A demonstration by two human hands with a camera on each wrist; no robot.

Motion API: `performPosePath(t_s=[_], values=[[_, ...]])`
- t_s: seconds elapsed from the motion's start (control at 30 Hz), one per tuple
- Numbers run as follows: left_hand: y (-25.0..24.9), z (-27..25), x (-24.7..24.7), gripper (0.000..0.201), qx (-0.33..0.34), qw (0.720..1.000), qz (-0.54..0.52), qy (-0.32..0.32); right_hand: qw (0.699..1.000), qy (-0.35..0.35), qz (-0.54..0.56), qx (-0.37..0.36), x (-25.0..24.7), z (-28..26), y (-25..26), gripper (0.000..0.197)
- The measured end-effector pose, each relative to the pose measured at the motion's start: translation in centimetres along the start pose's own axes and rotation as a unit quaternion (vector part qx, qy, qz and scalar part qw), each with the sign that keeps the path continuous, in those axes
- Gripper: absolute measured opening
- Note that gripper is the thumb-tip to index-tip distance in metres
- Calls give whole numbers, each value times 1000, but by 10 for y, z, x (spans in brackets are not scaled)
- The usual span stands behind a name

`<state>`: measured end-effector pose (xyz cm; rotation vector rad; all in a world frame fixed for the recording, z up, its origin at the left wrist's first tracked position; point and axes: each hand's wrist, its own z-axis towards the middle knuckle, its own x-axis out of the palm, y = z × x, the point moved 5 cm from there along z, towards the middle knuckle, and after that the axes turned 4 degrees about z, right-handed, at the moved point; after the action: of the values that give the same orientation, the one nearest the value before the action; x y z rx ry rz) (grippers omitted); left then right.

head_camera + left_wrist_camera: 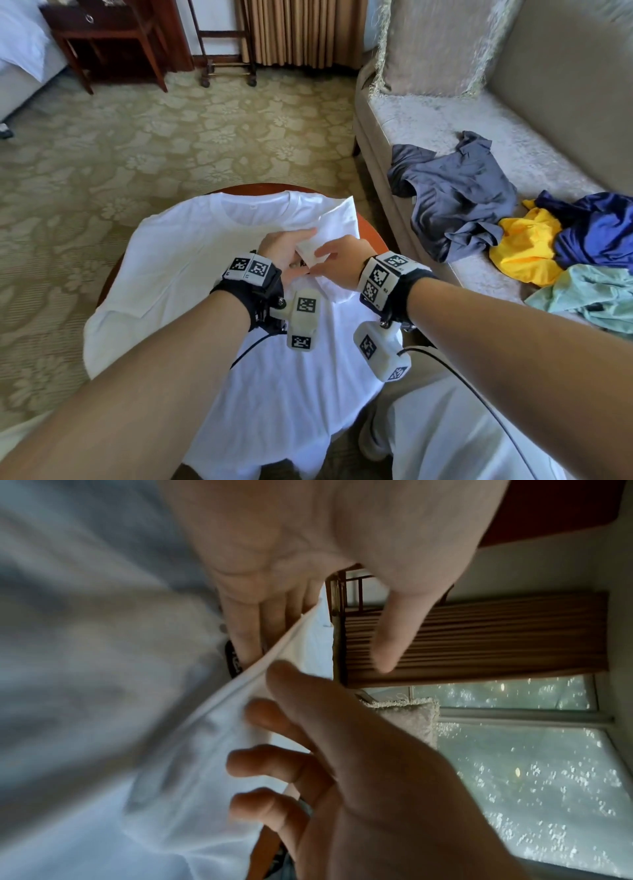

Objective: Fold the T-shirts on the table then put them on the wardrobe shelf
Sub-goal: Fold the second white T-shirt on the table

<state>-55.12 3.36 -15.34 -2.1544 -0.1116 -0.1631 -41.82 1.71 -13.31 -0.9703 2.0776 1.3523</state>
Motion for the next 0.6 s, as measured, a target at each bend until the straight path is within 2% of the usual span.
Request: performPosePath(t_s=[0.13,0.17,0.27,0.43,0.53,0.6], values=[[-1,4,-7,78,30,994,85,-61,997,22,-65,37,1,8,-9,34],[-2,6,-9,80,37,989,120,-72,997,23,-53,46,0,10,-12,35],[-7,7,-16,63,50,980,170,-90,997,19,16,70,-4,18,-21,46],[-21,8,-62,64,65,965,200,-158,980,-75,147,108,-30,27,-24,50],[-41,12,-106,60,73,939,265,-206,966,-107,196,129,-40,37,-18,45],[-55,19,-137,56,79,922,293,-241,961,-127,187,162,-42,47,-13,55]])
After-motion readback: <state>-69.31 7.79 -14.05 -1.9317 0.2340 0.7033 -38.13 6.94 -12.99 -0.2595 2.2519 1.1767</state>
